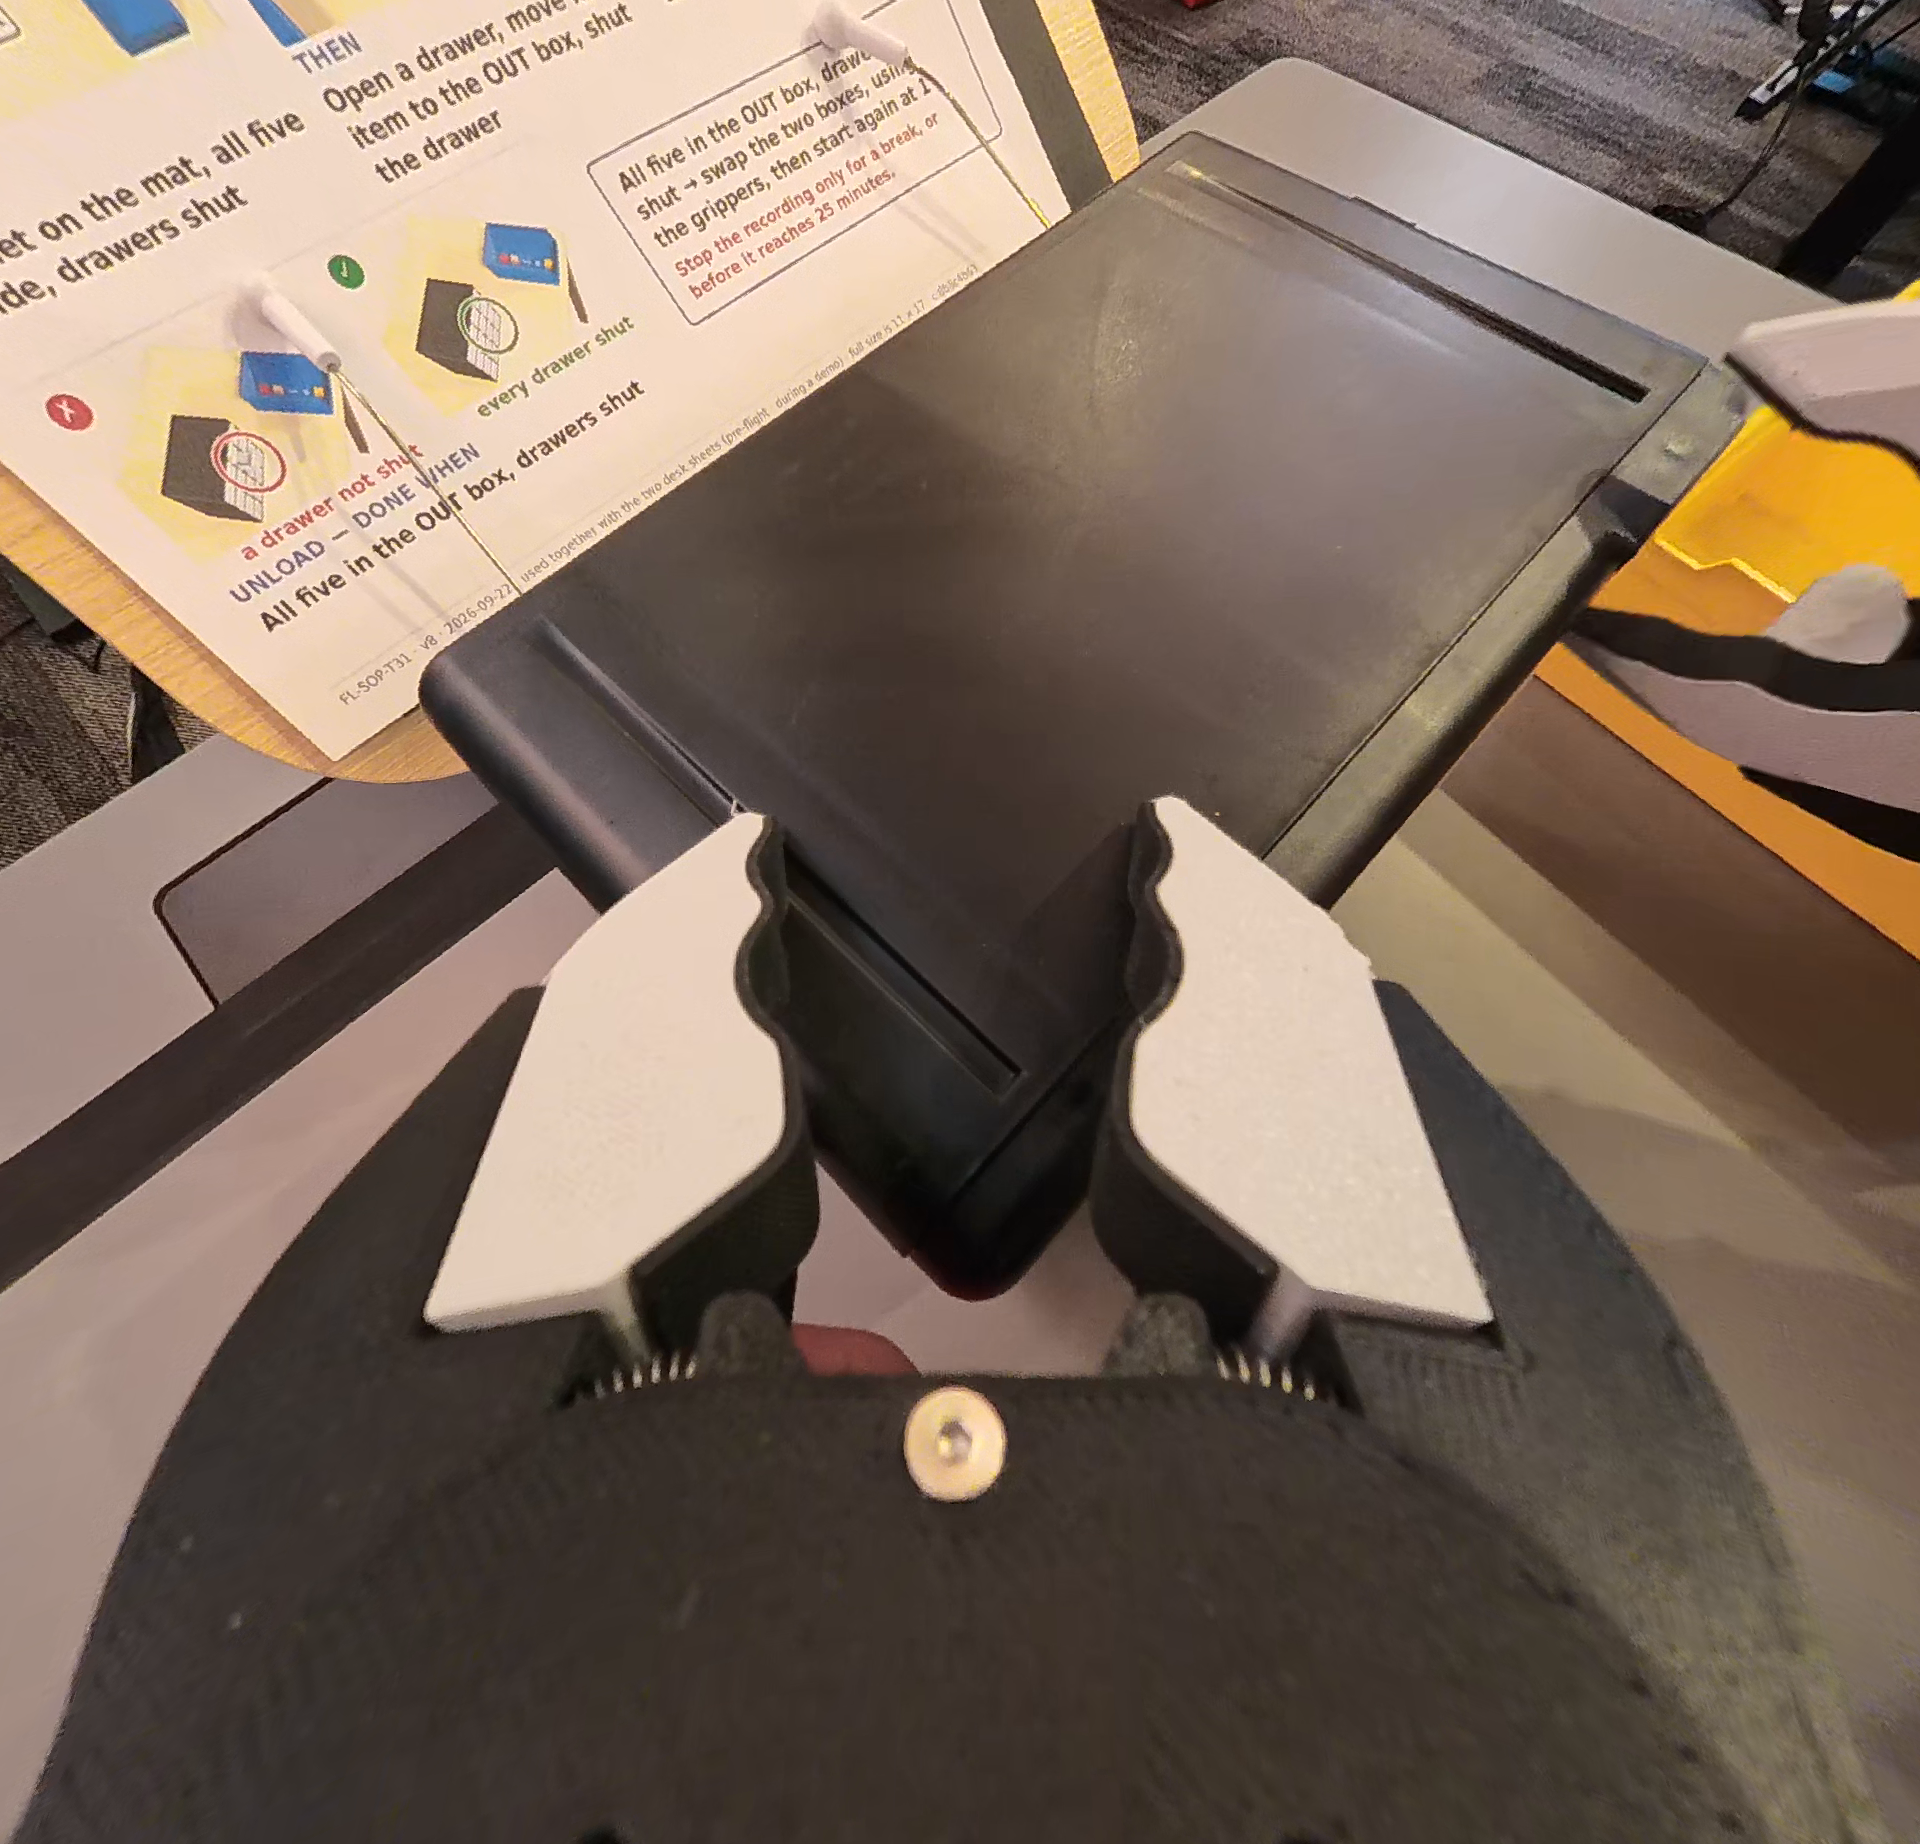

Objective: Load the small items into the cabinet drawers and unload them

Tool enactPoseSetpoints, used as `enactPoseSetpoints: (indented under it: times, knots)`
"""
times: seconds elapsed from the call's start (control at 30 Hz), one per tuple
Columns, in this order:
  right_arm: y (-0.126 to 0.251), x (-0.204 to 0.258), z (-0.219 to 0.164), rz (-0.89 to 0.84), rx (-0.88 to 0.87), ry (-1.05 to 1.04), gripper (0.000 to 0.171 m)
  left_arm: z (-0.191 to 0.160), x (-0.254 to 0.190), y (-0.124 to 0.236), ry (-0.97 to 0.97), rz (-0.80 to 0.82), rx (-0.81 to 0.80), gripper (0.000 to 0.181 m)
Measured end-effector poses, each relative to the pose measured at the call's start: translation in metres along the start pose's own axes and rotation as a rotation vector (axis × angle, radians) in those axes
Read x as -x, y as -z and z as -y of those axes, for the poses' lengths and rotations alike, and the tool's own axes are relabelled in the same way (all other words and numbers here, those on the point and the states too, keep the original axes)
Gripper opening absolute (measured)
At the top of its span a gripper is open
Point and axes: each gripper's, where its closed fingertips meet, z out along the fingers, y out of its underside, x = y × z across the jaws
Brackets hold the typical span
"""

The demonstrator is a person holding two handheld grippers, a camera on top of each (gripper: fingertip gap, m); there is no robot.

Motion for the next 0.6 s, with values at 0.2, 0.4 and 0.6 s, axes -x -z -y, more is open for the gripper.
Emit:
enactPoseSetpoints:
  times: [0.2,0.4,0.6]
  knots:
    - [-0.008,-0.001,-0.004,-0.021,0.02,0.048,0.042,0.0,0.0,0.0,0.001,0.001,0.001,0.065]
    - [0.009,0.007,-0.005,-0.034,-0.004,0.025,0.026,0.0,0.0,0.0,-0.002,0.002,-0.008,0.064]
    - [0.046,0.019,-0.004,-0.005,-0.045,-0.001,0.013,0.0,0.0,0.0,-0.004,0.001,-0.015,0.064]
